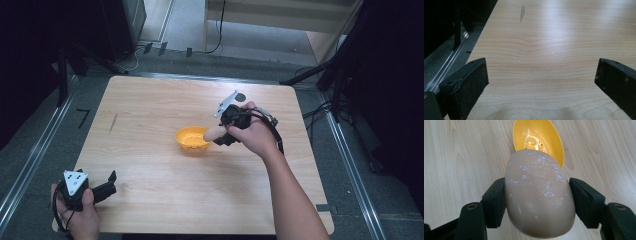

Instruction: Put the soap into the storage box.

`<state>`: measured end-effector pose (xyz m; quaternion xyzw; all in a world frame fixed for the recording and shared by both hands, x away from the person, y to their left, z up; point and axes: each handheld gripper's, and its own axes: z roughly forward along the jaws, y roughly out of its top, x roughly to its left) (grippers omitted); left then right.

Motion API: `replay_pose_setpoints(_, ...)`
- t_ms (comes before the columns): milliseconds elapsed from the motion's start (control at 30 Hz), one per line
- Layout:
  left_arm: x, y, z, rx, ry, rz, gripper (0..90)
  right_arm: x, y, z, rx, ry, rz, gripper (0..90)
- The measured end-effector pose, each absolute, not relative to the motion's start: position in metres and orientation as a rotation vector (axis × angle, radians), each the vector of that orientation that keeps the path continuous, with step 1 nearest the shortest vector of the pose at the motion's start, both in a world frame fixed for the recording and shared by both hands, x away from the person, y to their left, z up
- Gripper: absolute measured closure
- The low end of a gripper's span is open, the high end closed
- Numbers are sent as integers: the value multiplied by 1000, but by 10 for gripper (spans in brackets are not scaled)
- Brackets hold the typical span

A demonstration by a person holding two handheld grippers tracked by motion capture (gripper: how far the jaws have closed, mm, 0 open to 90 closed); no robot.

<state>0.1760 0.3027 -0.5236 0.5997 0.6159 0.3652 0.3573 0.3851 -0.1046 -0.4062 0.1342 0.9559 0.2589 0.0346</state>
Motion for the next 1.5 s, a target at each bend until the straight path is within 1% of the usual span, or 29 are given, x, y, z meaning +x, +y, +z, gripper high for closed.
replay_pose_setpoints(367,176,303,-524,1546,1590,937,0,394,-82,-411,400,2948,803,352)
replay_pose_setpoints(1500,176,305,-523,1537,1593,917,0,412,-43,-439,404,2972,825,353)
